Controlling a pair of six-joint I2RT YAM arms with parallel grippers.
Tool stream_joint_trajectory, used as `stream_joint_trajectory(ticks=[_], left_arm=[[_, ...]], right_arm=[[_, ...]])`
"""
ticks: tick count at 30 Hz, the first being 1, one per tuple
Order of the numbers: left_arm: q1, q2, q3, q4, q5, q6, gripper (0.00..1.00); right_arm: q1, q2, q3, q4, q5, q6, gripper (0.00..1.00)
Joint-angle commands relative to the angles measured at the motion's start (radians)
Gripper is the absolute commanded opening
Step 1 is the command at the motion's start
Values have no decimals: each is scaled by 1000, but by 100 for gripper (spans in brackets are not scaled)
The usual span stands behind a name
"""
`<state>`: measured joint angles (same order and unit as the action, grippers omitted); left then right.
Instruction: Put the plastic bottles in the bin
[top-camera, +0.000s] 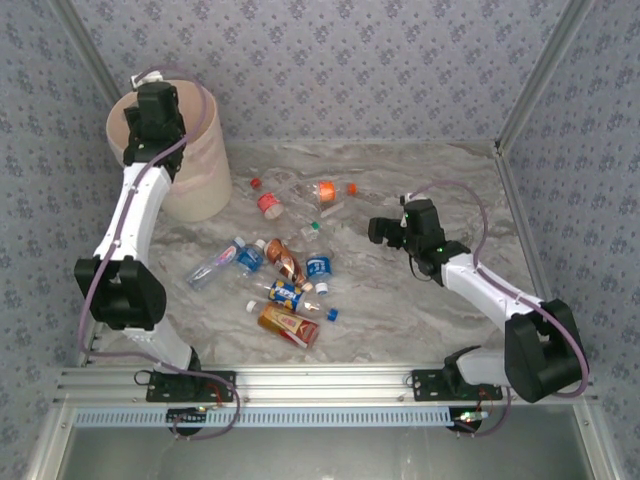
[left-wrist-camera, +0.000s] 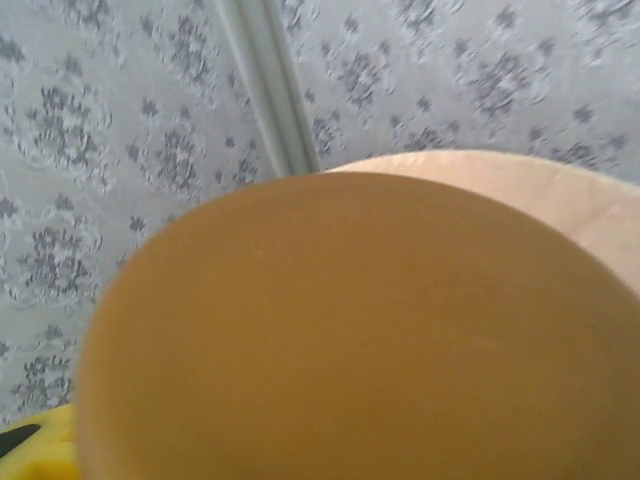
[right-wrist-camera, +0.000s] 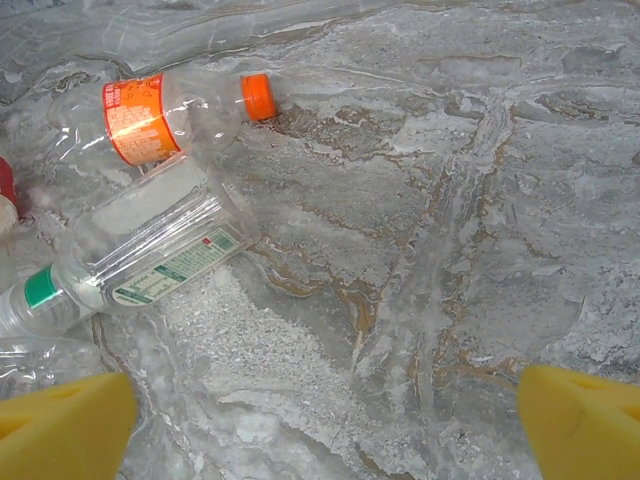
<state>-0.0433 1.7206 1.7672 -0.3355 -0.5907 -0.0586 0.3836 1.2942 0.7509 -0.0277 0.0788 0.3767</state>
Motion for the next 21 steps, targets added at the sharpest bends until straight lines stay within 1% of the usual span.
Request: stream_joint_trajectory(ticks=[1,3,5,6,7,11,13,14,16,21], left_arm=[[33,20,66,-141,-34,-102,51],[46,42,90,-188,-20,-139,55],[52,63,115,-226,-35,-166,59],[55,75,131,-244,-47,-182,62],[57,87,147,-263,-56,-197,68],[63,126,238,-333,-36,-235,81],[62,136,278,-336,1,-238,87],[63,139,294,-366,14,-240,89],[63,140,326,-377,79,-247,92],[43,116,362,-391,203,-267,96]], right_arm=[[-2,9,37,-26,-5,14,100],[-3,10,37,-31,-4,14,100],[-1,8,37,-32,-1,16,100],[-2,7,36,-33,1,17,100],[-1,8,35,-32,1,17,100],[-2,5,35,-45,2,16,100],[-1,1,34,-54,2,17,100],[0,1,33,-57,0,17,100],[-1,-4,31,-60,1,20,100],[-1,-4,24,-58,4,35,100]])
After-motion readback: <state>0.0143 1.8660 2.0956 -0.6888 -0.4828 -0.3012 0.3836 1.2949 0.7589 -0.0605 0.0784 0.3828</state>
